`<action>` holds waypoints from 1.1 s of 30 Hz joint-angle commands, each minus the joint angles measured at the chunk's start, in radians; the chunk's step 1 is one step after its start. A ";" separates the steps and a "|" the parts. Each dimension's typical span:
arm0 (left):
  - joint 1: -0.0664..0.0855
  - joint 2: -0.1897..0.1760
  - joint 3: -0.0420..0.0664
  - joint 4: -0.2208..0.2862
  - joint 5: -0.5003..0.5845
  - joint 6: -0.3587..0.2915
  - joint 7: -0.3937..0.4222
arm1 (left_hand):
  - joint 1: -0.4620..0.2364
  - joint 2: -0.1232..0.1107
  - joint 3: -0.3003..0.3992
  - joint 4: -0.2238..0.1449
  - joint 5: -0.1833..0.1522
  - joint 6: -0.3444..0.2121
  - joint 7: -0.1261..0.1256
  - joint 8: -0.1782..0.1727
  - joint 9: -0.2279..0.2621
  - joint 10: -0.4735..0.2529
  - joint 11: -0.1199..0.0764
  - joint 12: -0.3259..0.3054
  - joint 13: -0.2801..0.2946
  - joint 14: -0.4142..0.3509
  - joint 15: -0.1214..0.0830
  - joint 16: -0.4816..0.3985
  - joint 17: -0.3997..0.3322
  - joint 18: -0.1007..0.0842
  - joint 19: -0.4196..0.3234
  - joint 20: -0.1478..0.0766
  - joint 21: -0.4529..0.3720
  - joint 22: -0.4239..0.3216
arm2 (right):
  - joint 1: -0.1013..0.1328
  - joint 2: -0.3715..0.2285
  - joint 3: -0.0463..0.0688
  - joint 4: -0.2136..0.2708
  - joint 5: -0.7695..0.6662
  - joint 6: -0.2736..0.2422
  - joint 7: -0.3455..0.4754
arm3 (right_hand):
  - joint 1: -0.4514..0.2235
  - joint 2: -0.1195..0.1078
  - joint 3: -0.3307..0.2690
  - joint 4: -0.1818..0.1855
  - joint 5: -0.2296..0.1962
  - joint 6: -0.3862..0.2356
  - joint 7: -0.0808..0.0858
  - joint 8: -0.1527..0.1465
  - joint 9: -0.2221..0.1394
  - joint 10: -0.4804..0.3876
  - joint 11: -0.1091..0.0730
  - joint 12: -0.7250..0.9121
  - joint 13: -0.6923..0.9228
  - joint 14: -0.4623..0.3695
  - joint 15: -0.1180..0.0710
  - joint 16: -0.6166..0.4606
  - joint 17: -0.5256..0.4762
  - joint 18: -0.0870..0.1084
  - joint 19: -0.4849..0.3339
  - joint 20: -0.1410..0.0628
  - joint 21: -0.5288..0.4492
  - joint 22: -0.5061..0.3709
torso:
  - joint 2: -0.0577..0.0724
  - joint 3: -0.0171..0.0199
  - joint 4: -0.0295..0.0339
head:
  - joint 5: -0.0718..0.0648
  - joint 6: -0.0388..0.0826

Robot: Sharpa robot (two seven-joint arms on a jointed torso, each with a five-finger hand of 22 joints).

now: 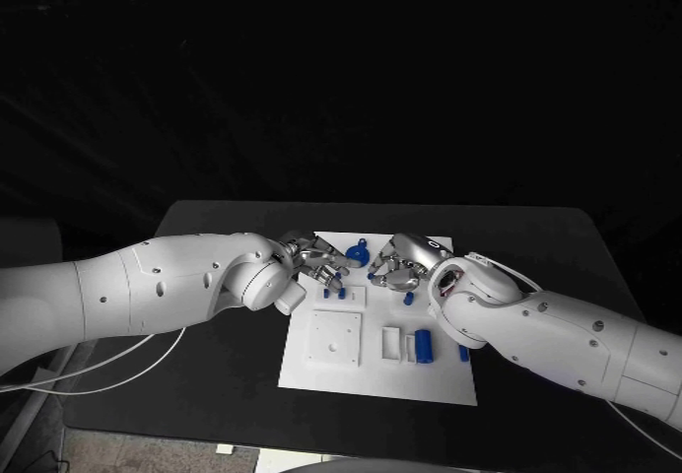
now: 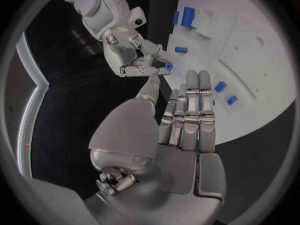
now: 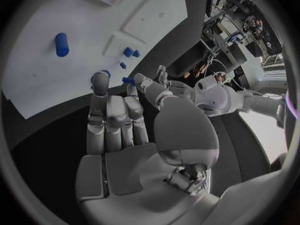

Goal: Assemble the parts on the task board

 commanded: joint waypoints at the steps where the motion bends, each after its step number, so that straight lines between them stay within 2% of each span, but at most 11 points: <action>1: 0.000 0.014 0.000 0.001 0.080 -0.081 0.038 | -0.006 -0.014 -0.006 0.007 -0.004 -0.017 0.002 -0.005 -0.001 -0.010 0.003 -0.002 -0.001 0.009 0.001 -0.008 -0.002 -0.003 0.008 0.003 -0.008 -0.002 | 0.000 0.001 0.009 0.001 0.051 0.006 -0.001 | 0.006 0.006 -0.004 0.000 0.006 0.003 0.001 0.006 0.003 -0.001 -0.002 -0.005 0.000 -0.003 -0.007 -0.005 -0.002 -0.016 0.000 -0.004 -0.006 0.008 | -0.002 0.0004 -0.0014 | -0.001 0.008; 2: 0.000 0.019 0.000 -0.002 0.088 -0.088 0.039 | -0.006 -0.016 -0.005 0.011 -0.004 -0.020 0.002 -0.003 0.000 -0.014 0.004 -0.001 0.000 0.009 0.002 -0.009 -0.003 -0.003 0.009 0.004 -0.009 -0.003 | 0.000 0.002 0.013 0.001 0.052 0.006 -0.001 | 0.006 0.006 -0.004 0.000 0.006 0.003 0.001 0.006 0.003 -0.001 -0.002 -0.005 0.000 -0.003 -0.007 -0.005 -0.002 -0.016 0.000 -0.004 -0.006 0.008 | -0.002 0.0003 -0.0009 | -0.001 0.009; 3: 0.000 0.023 0.000 -0.004 0.095 -0.094 0.040 | 0.007 -0.039 0.021 0.052 -0.004 -0.025 0.003 0.002 0.001 -0.016 0.005 -0.001 0.000 0.017 0.003 -0.019 -0.008 0.002 0.021 0.007 -0.026 -0.016 | 0.000 0.003 0.018 0.000 0.053 0.006 -0.001 | 0.006 0.006 -0.005 0.000 0.007 0.003 0.001 0.006 0.003 -0.001 -0.002 -0.006 0.000 -0.003 -0.008 -0.007 -0.002 -0.017 0.000 -0.005 -0.006 0.008 | -0.001 0.0007 -0.0009 | -0.002 0.012; 7: 0.000 0.039 0.000 -0.014 0.115 -0.114 0.039 | 0.003 -0.044 0.021 0.060 -0.004 -0.029 0.004 -0.002 0.000 -0.017 0.005 -0.001 0.000 0.019 0.003 -0.019 -0.008 0.001 0.025 0.006 -0.028 -0.018 | 0.000 0.007 0.031 0.000 0.054 0.005 0.001 | 0.006 0.006 -0.005 0.000 0.007 0.003 0.001 0.006 0.003 -0.001 -0.002 -0.006 0.000 -0.003 -0.008 -0.007 -0.002 -0.017 0.000 -0.005 -0.006 0.008 | 0.000 0.0016 -0.0013 | -0.005 0.017; 11: -0.001 0.055 0.000 -0.027 0.129 -0.115 0.026 | -0.003 -0.047 0.024 0.072 -0.004 -0.019 0.001 0.000 0.001 -0.006 0.002 0.000 0.000 0.021 0.001 -0.020 -0.008 0.000 0.029 0.005 -0.030 -0.020 | 0.000 0.014 0.040 -0.001 0.055 0.005 0.001 | 0.006 0.006 -0.006 -0.001 0.009 0.003 0.001 0.006 0.003 -0.002 -0.002 -0.007 -0.001 -0.003 -0.008 -0.007 -0.003 -0.018 0.001 -0.007 -0.007 0.008 | 0.000 0.0006 -0.0005 | -0.006 0.020; 17: -0.001 0.072 0.000 -0.035 0.134 -0.102 -0.008 | -0.006 -0.045 0.023 0.082 -0.004 0.017 -0.011 0.000 0.001 0.029 -0.007 -0.001 0.000 0.023 -0.003 -0.020 -0.008 -0.004 0.033 0.001 -0.034 -0.022 | 0.000 0.022 0.049 -0.007 0.054 0.008 0.001 | 0.005 0.007 -0.007 -0.001 0.009 0.002 0.001 0.006 0.003 -0.002 -0.002 -0.008 -0.001 -0.003 -0.009 -0.008 -0.003 -0.020 0.001 -0.008 -0.008 0.008 | 0.002 -0.0002 0.0009 | -0.011 0.022; 20: -0.002 0.074 0.000 -0.036 0.140 -0.096 -0.021 | -0.004 -0.042 0.022 0.081 -0.004 0.028 -0.015 0.001 0.002 0.039 -0.010 0.000 0.000 0.024 -0.004 -0.020 -0.007 -0.005 0.034 0.000 -0.035 -0.022 | 0.000 0.026 0.052 -0.013 0.054 0.009 0.002 | 0.005 0.007 -0.008 -0.001 0.009 0.002 0.001 0.006 0.003 -0.002 -0.002 -0.009 -0.001 -0.004 -0.009 -0.009 -0.003 -0.020 0.001 -0.008 -0.009 0.008 | 0.002 -0.0004 -0.0004 | -0.012 0.024; 26: -0.003 0.076 0.000 -0.035 0.165 -0.081 -0.018 | -0.001 -0.032 0.012 0.076 -0.004 0.041 -0.019 -0.001 0.001 0.050 -0.014 -0.001 0.000 0.026 -0.006 -0.020 -0.006 -0.008 0.037 -0.003 -0.038 -0.024 | 0.000 0.032 0.054 -0.023 0.053 0.014 0.002 | 0.005 0.007 -0.008 -0.001 0.009 0.002 0.001 0.006 0.003 -0.002 -0.002 -0.009 -0.001 -0.004 -0.009 -0.009 -0.003 -0.020 0.001 -0.008 -0.009 0.008 | 0.002 -0.0016 0.0015 | -0.014 0.025; 33: -0.003 0.076 0.000 -0.031 0.178 -0.064 -0.010 | 0.003 -0.021 -0.001 0.065 -0.004 0.050 -0.022 -0.001 0.001 0.057 -0.016 -0.001 0.000 0.026 -0.007 -0.023 -0.006 -0.009 0.038 -0.004 -0.041 -0.024 | 0.000 0.036 0.055 -0.029 0.052 0.020 0.002 | 0.005 0.007 -0.008 -0.001 0.009 0.002 0.001 0.006 0.003 -0.002 -0.002 -0.009 -0.001 -0.004 -0.009 -0.009 -0.003 -0.020 0.001 -0.008 -0.009 0.008 | 0.002 -0.0021 0.0007 | -0.015 0.025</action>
